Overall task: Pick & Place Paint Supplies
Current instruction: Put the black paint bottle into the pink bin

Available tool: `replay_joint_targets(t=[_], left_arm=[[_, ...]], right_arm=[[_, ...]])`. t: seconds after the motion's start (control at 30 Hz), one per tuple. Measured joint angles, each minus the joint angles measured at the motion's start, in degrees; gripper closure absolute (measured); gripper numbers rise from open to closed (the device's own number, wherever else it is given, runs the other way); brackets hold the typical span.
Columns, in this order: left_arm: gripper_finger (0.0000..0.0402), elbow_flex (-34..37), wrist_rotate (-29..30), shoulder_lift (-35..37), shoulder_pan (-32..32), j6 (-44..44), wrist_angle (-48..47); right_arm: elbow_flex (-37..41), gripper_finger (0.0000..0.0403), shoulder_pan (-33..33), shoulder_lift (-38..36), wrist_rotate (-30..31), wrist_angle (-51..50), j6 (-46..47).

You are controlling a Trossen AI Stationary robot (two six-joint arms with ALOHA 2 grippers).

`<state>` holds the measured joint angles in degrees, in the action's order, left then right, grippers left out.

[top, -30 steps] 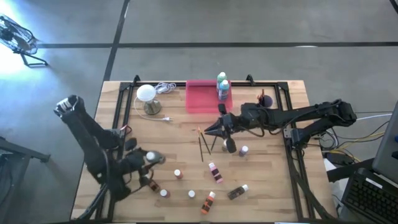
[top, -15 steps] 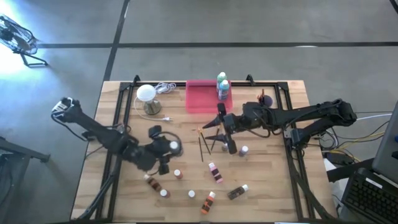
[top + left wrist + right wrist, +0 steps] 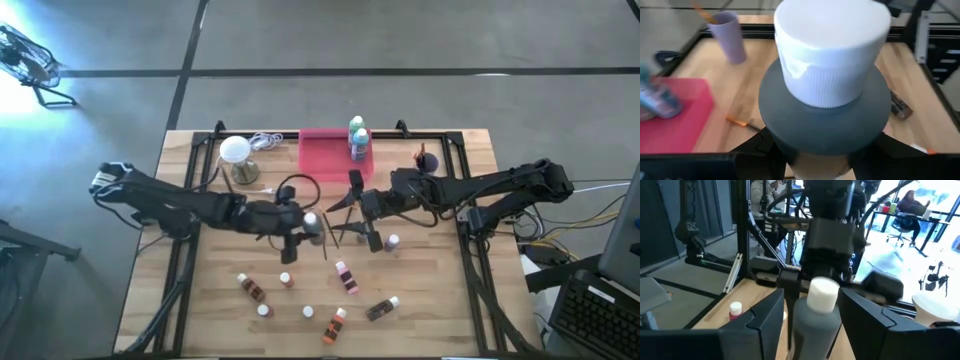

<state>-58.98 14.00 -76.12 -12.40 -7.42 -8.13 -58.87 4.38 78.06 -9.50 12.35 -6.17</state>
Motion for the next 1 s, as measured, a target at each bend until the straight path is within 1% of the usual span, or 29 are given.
replay_joint_targets(t=[0.1, 0.17, 0.4, 0.5, 0.7, 0.87, 1.0], left_arm=[[0.0234, -1.5, -3.4, -2.56, 1.47, 1.74, 1.32], [0.0234, -3.08, -4.13, -4.37, 1.98, 2.94, 1.45], [0.0234, -9.24, -4.37, -9.56, 2.18, 7.66, 0.57], [0.0234, -11.6, -4.29, -10.94, 2.21, 8.94, -1.58], [0.0234, -14.87, -3.54, -12.06, 2.25, 10.86, -2.54], [0.0234, -15.15, -3.65, -12.16, 2.3, 11.24, -3.7], [0.0234, -15.13, -3.45, -12.04, 2.34, 11.24, -3.98]], right_arm=[[0.0, 0.0228, 0.0, 0.0, 0.03, 0.01, 0.07], [0.0, 0.0231, -0.02, 0.0, 0.48, -0.03, 0.13], [0.02, 0.022, -0.02, -0.07, 0.48, -2.01, 1.54], [0.04, 0.0212, 0.0, -0.14, 0.36, -3.2, 2.08], [0.07, 0.0205, -0.02, -0.12, 0.44, -5.06, 3.16], [0.07, 0.0222, 0.0, -0.07, 0.44, -5.15, 2.8], [0.07, 0.025, -0.02, -0.07, 0.43, -4.96, 2.77]])
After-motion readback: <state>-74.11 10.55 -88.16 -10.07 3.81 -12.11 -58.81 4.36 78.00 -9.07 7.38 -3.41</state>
